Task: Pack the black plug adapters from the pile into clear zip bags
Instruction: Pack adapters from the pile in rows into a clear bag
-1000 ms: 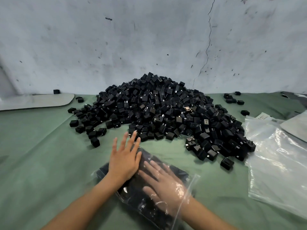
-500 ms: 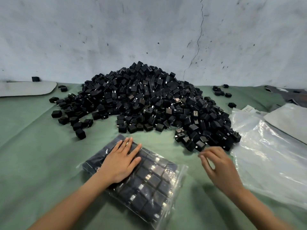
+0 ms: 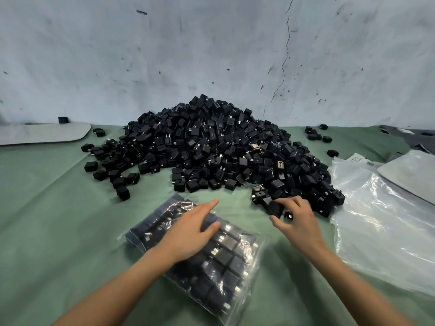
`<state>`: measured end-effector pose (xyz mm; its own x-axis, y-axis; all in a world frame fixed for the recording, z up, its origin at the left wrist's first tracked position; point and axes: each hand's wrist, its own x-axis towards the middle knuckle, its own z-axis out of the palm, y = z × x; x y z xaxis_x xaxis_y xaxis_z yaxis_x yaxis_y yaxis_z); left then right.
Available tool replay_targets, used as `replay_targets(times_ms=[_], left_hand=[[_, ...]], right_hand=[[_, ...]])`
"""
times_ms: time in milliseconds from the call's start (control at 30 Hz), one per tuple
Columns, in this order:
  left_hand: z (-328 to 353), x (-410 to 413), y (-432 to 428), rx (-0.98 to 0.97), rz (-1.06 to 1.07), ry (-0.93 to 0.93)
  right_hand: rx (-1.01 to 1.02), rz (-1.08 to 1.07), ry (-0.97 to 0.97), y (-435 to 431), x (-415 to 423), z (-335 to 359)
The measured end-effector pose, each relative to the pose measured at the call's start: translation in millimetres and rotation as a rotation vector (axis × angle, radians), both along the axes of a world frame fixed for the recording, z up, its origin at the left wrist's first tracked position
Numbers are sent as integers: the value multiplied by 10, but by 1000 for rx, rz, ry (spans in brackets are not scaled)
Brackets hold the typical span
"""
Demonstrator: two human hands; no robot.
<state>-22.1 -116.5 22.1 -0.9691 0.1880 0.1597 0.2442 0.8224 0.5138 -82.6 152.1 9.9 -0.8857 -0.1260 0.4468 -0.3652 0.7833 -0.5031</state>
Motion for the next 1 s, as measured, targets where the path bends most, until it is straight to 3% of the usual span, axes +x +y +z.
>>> replay_targets(times_ms=[133,300,367,467,567,767,900,1000], left_hand=[[266,159,402,239,-245,89],[314,273,559,517,-318,31],[292,293,562,544,-277,-7],[245,310,528,672,-170,-81],[196,323,455,813,-59,-128],[141,380,412,839,-36,-149],[168,368,422,828,11,-270],[181,362,406,916,-47,-308]], right_hand=[[-454,269,-307,-259,461,376],[-745,433,-599,-339,775,489],[-682,366,-563,-351,814,462],[-555,242,-347,-351,870,418],[-420,328,-125,-324,974,424],[151,478,109,-342,1022,268],[133,494,134,-364,1002,213],[-163,525,-74,-380,1010,202]])
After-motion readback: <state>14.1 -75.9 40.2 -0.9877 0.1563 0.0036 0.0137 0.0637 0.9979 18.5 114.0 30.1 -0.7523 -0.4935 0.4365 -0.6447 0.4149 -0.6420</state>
